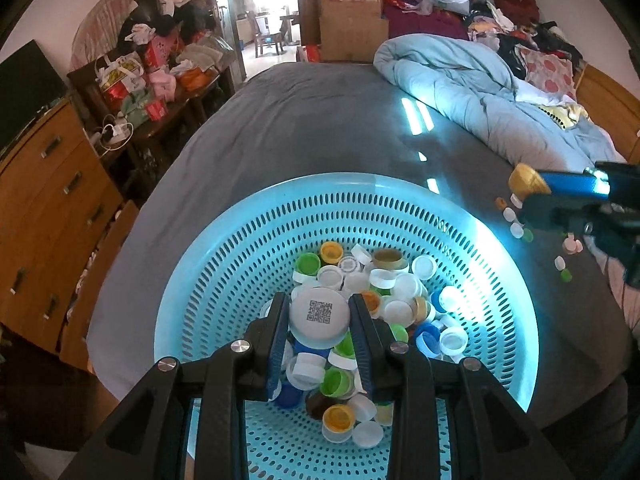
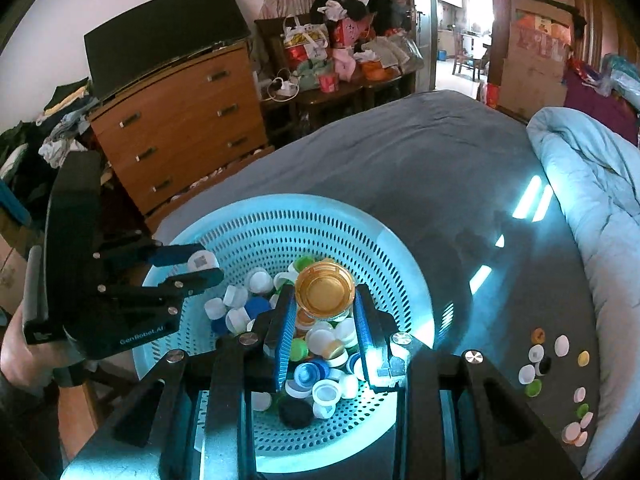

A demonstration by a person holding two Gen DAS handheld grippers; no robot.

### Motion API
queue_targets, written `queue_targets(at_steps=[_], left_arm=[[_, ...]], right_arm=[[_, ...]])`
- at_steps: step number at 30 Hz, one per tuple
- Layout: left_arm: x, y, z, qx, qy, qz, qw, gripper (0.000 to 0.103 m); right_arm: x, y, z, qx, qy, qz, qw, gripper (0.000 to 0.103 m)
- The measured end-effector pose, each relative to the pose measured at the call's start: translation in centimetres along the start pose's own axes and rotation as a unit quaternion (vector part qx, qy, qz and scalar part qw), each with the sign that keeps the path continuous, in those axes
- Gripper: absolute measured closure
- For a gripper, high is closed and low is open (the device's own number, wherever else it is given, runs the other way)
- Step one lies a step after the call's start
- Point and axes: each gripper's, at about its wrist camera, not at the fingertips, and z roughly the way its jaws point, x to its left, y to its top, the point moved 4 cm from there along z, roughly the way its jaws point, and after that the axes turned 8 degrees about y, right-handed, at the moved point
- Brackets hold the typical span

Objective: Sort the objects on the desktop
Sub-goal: 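Carry the white and orange caps into the basket and open both tools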

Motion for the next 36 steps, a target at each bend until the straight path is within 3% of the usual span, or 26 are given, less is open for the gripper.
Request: queue_targets(at_steps=[13, 14, 15, 16, 17, 18, 21, 30, 33, 36], left_arm=[[0.2, 0.6, 0.1, -0.003, 0.003, 0.000, 1.0000, 0.070], [0.2, 0.6, 0.1, -0.004, 0.004, -0.001, 1.0000, 0.063], [0.4, 0.7, 0.1, -0.004, 0.008, -0.007, 0.9999, 0.048], [0.7, 0.8, 0.1, -0.006, 0.015, -0.014, 0.9998, 0.006], [1.0, 0.9, -0.2, -0.018, 0.020, -0.022, 0.9994, 0.001], [1.3, 1.0, -0.3, -0.020, 0.018, -0.030, 0.9992, 0.001], [1.9, 1.1, -0.7, -0.027, 0.008, -0.049, 0.9984, 0.001], [-0.3, 1.3, -2.1, -0.045, 0.006, -0.034, 0.9984, 0.001], [-2.5, 1.9, -4.0, -0.070, -0.008, -0.026, 0.9972, 0.001], [-6.8, 2.1, -7.2, -0.116, -0.045, -0.001, 0.9923, 0.000]], right_arm=[[0.2, 0.3, -0.1, 0.002, 0.002, 0.002, 1.000, 0.077], [0.3, 0.4, -0.1, 0.002, 0.004, 0.002, 1.000, 0.077], [0.3, 0.4, -0.1, 0.001, 0.006, 0.000, 1.000, 0.077], [0.4, 0.4, 0.0, 0.002, 0.005, -0.001, 1.000, 0.074], [0.4, 0.3, -0.1, 0.001, 0.005, 0.000, 1.000, 0.064], [0.4, 0.3, -0.3, -0.005, 0.008, 0.002, 1.000, 0.055], [0.1, 0.4, -1.0, -0.019, 0.020, 0.013, 1.000, 0.054], [-1.1, -0.4, -3.1, -0.043, 0.022, 0.032, 0.998, 0.054], [-2.2, -1.7, -5.3, -0.072, 0.008, 0.034, 0.997, 0.054], [-3.9, -5.3, -9.4, -0.132, -0.037, 0.041, 0.990, 0.051]])
